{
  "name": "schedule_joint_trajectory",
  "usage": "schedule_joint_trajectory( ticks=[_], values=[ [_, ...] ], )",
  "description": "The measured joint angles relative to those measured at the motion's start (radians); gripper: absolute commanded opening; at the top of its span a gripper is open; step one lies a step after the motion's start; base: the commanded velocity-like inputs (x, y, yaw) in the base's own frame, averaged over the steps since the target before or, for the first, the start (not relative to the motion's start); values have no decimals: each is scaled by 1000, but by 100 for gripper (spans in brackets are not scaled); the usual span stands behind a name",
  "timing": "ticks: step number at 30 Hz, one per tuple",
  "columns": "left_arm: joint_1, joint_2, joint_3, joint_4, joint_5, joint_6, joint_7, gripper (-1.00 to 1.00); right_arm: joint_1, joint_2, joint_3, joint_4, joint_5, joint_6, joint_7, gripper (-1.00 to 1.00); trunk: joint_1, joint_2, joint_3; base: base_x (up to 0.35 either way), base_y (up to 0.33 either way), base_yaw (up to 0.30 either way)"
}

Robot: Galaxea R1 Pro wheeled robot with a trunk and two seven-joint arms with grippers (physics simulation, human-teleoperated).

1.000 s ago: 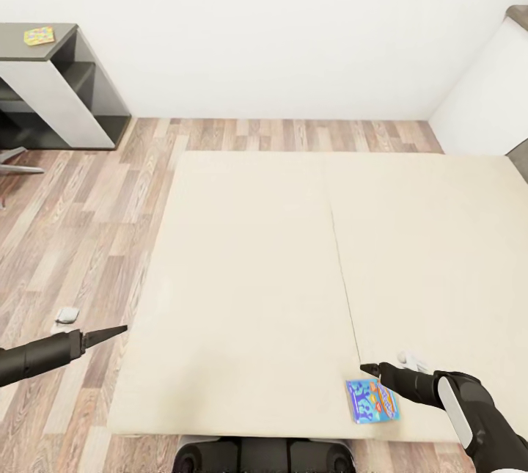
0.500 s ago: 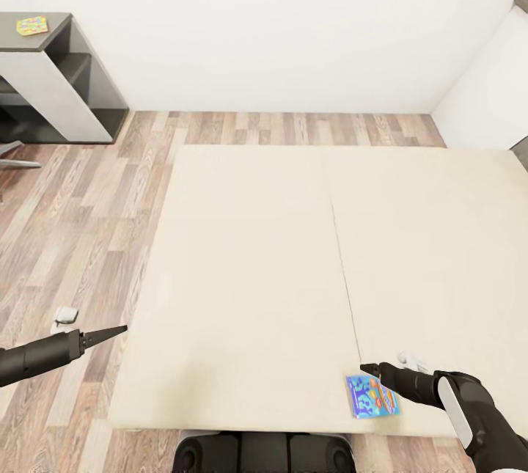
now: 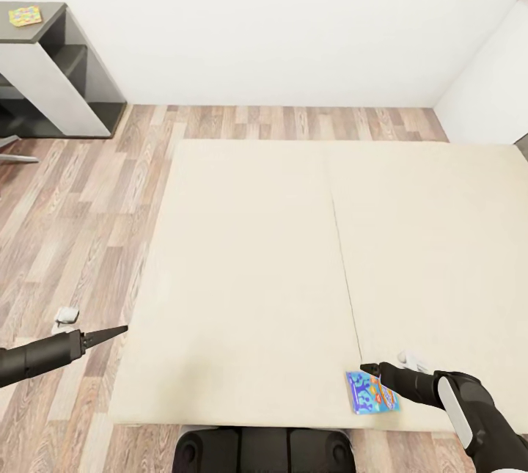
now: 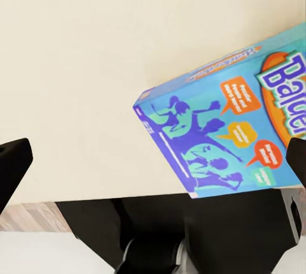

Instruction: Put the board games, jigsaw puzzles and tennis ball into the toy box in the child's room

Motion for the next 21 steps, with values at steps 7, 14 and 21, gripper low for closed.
schedule_joint_trajectory(
  ticks=[7, 14, 21],
  values=[
    [0, -1, -1, 0, 0, 0, 0, 100, 4, 0, 1, -2, 1, -5, 1, 100, 0, 0, -3, 0, 0, 0],
    [0, -6, -7, 3, -2, 0, 17, 100, -11, -12, -4, 10, 21, -27, -15, 100, 0, 0, -3, 0, 0, 0],
    [0, -10, -7, 3, -2, 0, 21, 100, -9, -2, -6, -5, 26, -42, -16, 100, 0, 0, -3, 0, 0, 0]
  ],
)
